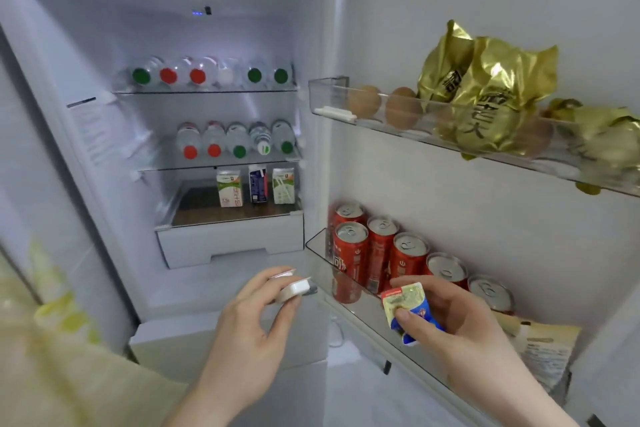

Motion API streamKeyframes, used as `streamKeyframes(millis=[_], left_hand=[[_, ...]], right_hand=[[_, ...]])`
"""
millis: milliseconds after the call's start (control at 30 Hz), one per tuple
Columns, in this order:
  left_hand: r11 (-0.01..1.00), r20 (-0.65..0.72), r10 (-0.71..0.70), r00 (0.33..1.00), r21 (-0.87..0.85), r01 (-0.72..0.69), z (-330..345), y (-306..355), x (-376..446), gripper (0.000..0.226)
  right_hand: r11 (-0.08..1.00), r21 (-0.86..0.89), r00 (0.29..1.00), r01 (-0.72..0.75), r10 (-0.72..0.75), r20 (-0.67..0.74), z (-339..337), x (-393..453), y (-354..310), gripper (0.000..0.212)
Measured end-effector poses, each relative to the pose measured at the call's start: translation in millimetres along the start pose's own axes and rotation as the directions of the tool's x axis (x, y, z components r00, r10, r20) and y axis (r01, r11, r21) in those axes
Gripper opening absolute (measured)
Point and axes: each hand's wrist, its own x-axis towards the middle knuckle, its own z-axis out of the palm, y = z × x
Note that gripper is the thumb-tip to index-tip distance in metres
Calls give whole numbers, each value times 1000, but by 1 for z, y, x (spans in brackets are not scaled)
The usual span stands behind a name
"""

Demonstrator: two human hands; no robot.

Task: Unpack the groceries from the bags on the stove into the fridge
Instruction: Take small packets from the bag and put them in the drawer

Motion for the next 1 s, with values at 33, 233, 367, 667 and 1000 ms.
streamKeyframes(millis=[33,233,367,667,1000], left_hand=[[1000,1,8,1000,2,-8,0,-1,8,26],[996,53,82,995,20,-83,-9,-12,57,21],[990,92,138,986,5,-139,-20,-16,91,22],[941,269,338,902,-107,-321,-8,-27,142,28],[878,415,475,776,-169,-448,14,-69,172,33]], right_hand=[[1000,5,1000,-7,7,1,1,7,-1,27],[1000,9,999,4,-3,-34,15,48,-9,32],[999,-36,997,-5,2,-75,30,65,-24,33],[895,-421,937,-147,-10,-349,4,50,-51,27],[620,-721,948,-309,141,-286,32,65,-53,20]])
